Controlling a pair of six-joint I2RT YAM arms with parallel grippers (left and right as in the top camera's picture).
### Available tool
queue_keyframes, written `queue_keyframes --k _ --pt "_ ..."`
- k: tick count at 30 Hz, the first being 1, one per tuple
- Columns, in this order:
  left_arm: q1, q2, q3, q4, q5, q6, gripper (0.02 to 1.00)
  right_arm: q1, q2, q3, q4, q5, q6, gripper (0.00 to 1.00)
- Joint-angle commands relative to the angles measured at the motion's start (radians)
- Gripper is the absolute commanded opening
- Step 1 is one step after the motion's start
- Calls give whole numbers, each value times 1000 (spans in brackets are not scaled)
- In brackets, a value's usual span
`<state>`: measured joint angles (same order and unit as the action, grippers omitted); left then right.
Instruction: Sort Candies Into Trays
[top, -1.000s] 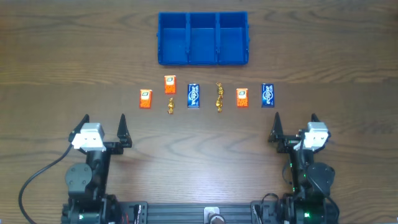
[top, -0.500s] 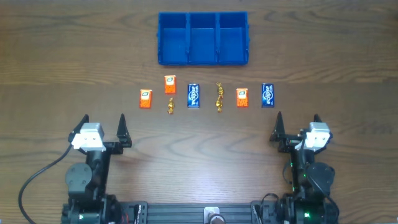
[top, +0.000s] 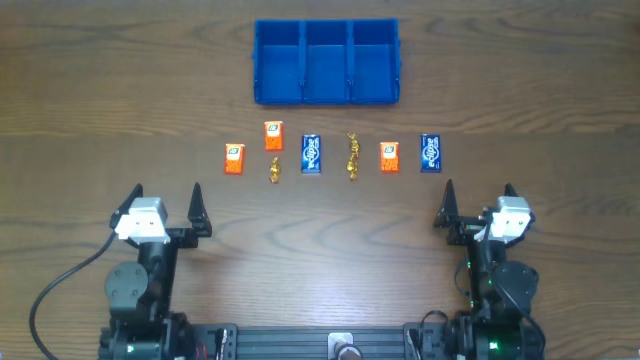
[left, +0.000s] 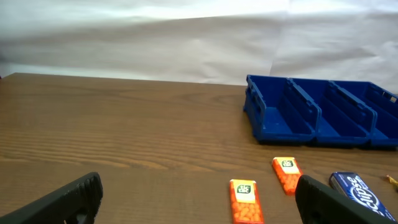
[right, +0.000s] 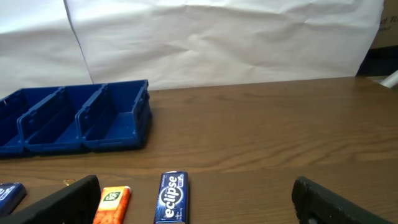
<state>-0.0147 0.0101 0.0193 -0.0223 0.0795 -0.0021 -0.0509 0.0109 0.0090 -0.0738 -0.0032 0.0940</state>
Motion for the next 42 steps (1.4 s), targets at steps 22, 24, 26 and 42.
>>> queue_keyframes --k 22,24,26,42 --pt "3 -6 -14 -51 -9 6 996 5 -2 -1 -8 17 -6 998" --pt "3 -6 -14 -51 -9 6 996 5 -2 -1 -8 17 -6 998" --pt "3 -6 -14 -51 -9 6 996 5 -2 -1 -8 17 -6 998" --pt "2 -6 -14 -53 -106 6 996 5 -2 -1 -8 17 -6 998"
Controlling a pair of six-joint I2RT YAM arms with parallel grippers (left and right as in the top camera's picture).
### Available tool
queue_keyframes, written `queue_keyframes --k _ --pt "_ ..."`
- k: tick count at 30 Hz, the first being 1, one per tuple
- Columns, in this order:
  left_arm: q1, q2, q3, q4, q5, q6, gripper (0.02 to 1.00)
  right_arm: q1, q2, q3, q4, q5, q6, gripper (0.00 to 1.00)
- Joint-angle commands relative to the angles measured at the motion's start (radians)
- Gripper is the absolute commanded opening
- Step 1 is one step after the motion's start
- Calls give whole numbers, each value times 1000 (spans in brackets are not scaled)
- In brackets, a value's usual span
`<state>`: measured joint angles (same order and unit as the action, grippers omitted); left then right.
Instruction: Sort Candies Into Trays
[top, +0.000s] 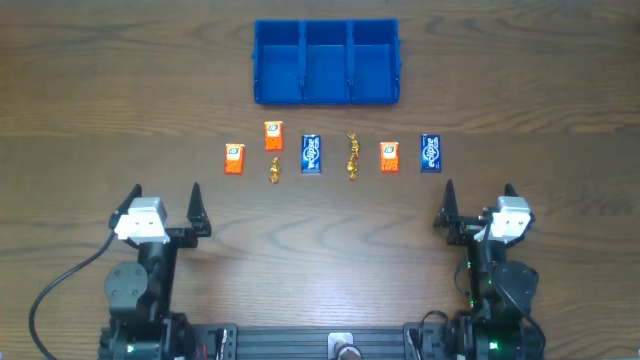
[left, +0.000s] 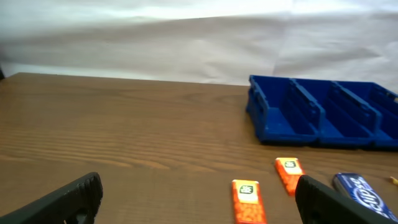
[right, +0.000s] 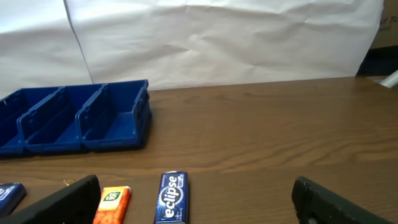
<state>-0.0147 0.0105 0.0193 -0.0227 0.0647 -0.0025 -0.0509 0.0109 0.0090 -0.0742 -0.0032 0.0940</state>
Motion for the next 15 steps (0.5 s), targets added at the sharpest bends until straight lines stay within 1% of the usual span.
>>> queue_keyframes --k 1,3,10,13,15 --pt "1 -6 -14 -53 -93 7 996 5 -2 -1 -8 17 -6 998" --pt "1 -6 -14 -53 -105 7 996 5 -2 -1 -8 17 -6 998" --pt "-37 -6 3 -56 -95 -2 996 5 -2 -1 -8 17 -6 998" --pt "-65 24 85 -119 -72 -5 998 5 -2 -1 -8 17 -6 998" --pt "-76 94 189 -204 -71 -14 998 5 -2 -1 -8 17 -6 998"
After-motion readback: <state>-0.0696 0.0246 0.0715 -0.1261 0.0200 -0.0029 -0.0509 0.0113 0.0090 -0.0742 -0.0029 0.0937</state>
